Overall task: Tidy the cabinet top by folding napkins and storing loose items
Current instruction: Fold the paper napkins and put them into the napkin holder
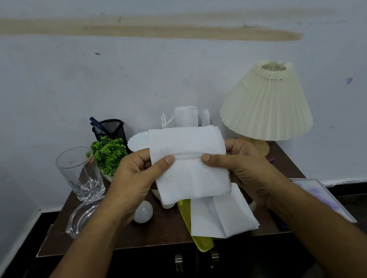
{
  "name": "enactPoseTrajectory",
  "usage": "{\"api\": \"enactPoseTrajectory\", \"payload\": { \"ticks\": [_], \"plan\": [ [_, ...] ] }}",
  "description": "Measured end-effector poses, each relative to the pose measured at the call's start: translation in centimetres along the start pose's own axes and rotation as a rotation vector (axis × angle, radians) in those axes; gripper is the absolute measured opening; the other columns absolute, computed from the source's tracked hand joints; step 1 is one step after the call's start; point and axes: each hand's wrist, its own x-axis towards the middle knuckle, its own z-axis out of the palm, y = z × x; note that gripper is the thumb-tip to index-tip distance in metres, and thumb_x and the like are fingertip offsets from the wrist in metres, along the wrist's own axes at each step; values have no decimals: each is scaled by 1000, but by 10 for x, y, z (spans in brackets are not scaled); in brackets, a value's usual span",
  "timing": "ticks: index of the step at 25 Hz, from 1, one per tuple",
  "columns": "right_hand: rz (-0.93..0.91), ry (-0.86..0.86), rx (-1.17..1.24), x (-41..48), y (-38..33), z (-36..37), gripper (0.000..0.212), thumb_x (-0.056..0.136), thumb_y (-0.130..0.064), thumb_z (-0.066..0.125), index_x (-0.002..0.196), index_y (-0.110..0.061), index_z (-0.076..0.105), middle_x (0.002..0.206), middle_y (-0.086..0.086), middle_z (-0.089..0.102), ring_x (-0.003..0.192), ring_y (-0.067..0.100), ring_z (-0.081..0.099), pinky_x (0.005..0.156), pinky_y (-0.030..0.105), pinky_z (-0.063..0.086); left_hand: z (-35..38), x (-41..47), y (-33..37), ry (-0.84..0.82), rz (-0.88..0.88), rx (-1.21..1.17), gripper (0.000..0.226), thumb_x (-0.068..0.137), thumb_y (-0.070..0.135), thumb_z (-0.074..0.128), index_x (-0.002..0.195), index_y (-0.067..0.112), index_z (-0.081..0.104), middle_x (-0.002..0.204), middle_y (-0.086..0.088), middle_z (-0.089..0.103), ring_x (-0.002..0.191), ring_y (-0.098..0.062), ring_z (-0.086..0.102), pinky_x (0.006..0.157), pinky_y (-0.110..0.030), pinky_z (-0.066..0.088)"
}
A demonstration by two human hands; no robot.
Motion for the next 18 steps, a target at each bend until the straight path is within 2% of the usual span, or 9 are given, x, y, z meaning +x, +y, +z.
{"api": "enactPoseTrajectory", "payload": {
  "ticks": [3,7,12,14,16,18],
  "plan": [
    [9,3,30,0,-2,-2,34,87,-11,73,120,-7,70,115,9,76,109,29,72,95,48,57,-1,1,0,4,16,-8,23,91,8,65,113,7,72,103,-4,79,96,-17,75,76,-23,59],
    [0,-41,46,-5,0,6,39,85,-11,76,124,-12,68,117,5,76,109,26,72,91,44,59,6,-1,-2,-38,9,-11,25,92,9,64,115,6,71,106,-5,78,99,-18,74,78,-26,60],
    [10,-37,17,-4,-3,6,33,88,-12,73,121,-10,70,115,6,76,108,27,73,91,45,59,0,1,-1,9,2,-16,21,93,9,63,113,8,72,105,-4,78,101,-20,74,79,-26,60],
    [5,12,-11,-3,-3,4,28,90,-13,72,118,-8,70,111,7,77,105,28,73,86,44,60,-1,1,0,49,-37,-42,18,94,14,63,109,11,74,103,-5,79,102,-25,73,82,-34,61],
    [-46,142,-79,-3,-2,5,23,91,-14,72,112,-8,67,102,7,77,96,28,74,75,37,63,0,0,3,67,-97,-90,22,94,22,63,109,12,74,105,-8,78,104,-29,73,91,-49,58],
    [-191,271,-282,-5,1,7,29,90,-18,74,117,-15,62,101,1,72,93,19,71,70,25,61,0,-1,6,55,-136,-132,26,92,27,63,109,12,74,108,-10,77,105,-31,72,95,-58,54]
  ]
}}
